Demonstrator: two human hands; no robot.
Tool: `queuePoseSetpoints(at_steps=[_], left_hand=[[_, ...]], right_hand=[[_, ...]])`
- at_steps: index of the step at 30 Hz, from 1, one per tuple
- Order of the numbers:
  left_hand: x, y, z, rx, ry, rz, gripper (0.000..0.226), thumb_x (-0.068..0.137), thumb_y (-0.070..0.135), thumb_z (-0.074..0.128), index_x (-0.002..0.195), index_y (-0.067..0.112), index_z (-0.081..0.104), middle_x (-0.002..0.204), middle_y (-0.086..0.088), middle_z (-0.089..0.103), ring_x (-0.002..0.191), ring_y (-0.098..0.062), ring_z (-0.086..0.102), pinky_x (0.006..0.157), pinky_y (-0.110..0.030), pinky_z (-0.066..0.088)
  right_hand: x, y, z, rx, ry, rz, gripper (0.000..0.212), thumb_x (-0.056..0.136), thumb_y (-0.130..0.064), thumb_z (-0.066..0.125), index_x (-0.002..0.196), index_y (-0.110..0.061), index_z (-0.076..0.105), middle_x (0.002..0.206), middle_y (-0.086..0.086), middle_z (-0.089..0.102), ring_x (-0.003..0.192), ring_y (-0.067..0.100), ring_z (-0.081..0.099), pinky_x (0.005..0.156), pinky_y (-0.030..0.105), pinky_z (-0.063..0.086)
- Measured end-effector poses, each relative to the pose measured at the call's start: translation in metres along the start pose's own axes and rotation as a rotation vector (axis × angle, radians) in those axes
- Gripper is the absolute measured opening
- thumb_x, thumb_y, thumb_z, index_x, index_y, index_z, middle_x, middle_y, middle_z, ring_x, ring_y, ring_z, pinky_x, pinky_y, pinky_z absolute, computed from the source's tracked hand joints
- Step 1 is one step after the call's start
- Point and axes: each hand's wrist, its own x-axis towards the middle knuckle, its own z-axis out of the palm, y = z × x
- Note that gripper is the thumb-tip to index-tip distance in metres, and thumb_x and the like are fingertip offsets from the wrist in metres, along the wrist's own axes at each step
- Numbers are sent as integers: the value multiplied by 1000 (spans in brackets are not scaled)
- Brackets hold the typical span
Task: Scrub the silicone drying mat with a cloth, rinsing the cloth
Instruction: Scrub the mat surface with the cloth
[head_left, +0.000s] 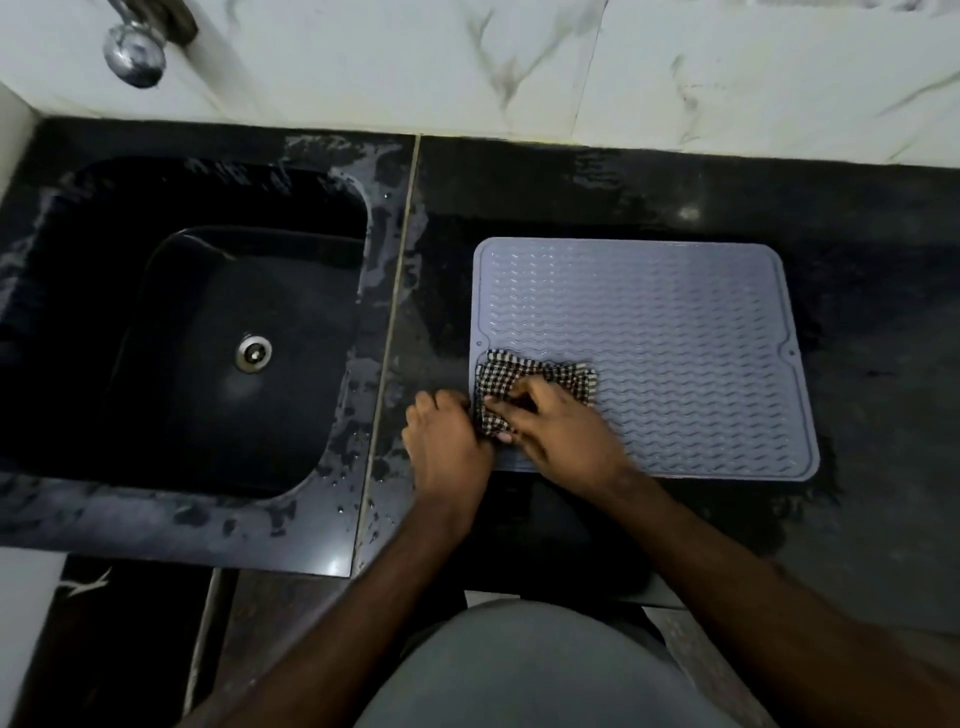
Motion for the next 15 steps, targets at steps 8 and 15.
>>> queuePoseSetpoints(at_steps=[8, 15], left_hand=[[0, -1, -7, -89, -8, 77, 22, 87, 6, 59, 108, 14, 60, 101, -10, 69, 93, -30, 65, 80, -41, 50], [6, -19, -14, -229, 8, 14, 12, 96, 12, 58, 106, 10, 63, 93, -11, 73, 86, -30, 68, 77, -43, 54]], right_hand=[[-3, 2, -6, 50, -7, -58, 50, 97, -37, 60, 146, -35, 48, 149, -3, 44, 120, 22, 52, 90, 39, 54], [9, -20, -2, 51, -17, 12, 51, 99, -29, 57, 147, -38, 45, 156, -12, 38, 117, 23, 51, 93, 39, 52]])
